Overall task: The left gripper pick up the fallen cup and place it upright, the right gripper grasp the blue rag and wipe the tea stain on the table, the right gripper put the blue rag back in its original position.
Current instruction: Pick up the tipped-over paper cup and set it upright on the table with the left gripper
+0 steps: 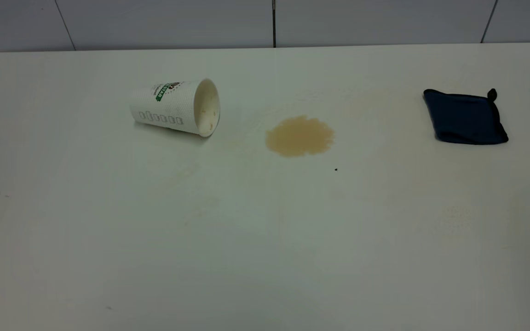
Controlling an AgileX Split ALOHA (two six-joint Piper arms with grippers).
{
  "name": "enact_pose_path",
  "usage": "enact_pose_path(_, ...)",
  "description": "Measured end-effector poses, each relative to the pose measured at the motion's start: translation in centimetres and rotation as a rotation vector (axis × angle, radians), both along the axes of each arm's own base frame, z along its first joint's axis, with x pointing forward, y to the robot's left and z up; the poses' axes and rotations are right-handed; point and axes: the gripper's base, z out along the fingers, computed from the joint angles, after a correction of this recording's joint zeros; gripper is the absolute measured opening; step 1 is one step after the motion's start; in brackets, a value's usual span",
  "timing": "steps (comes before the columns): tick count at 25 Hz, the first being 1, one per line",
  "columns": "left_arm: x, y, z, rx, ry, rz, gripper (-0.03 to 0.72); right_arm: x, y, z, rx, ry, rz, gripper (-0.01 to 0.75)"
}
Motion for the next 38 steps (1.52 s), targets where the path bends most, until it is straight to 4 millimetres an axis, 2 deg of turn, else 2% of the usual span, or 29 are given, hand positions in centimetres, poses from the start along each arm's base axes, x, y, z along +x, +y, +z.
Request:
enact_pose_path(3, 3.1, 0.0, 0.8, 0.003, 0.030, -0.014, 0.610, 0.0, 0.0, 0.0, 0.000, 0.000, 0.000, 0.240)
enact_pose_path(7, 7.3, -0.4, 1.3, 0.020, 0.053, -0.060, 0.705, 0.0, 0.0, 0.0, 0.000, 0.000, 0.000, 0.240)
enact_pose_path(11, 12.1, -2.3, 0.7, 0.044, 0.088, -0.166, 0.724, 0.0, 0.0, 0.0, 0.000, 0.000, 0.000, 0.240)
enact_pose_path(13, 14.3, -3.9, 0.0, 0.053, 0.111, -0.216, 0.723, 0.0, 0.0, 0.0, 0.000, 0.000, 0.000, 0.240)
enact_pose_path(19, 20.9, -10.2, -3.8, 0.176, 0.182, -0.271, 0.723, 0.0, 0.0, 0.0, 0.000, 0.000, 0.000, 0.240)
enact_pose_path(24, 24.6, -16.8, -7.7, 0.264, 0.204, -0.361, 0.712, 0.0, 0.0, 0.0, 0.000, 0.000, 0.000, 0.240)
enact_pose_path(28, 26.9, -21.4, -11.7, 0.324, 0.229, -0.425, 0.705, 0.0, 0.0, 0.0, 0.000, 0.000, 0.000, 0.240)
enact_pose_path(32, 29.0, -24.4, -15.4, 0.371, 0.234, -0.443, 0.699, 0.0, 0.0, 0.0, 0.000, 0.000, 0.000, 0.240)
enact_pose_path(38, 31.7, -26.8, -19.4, 0.344, 0.186, -0.450, 0.694, 0.0, 0.0, 0.0, 0.000, 0.000, 0.000, 0.240)
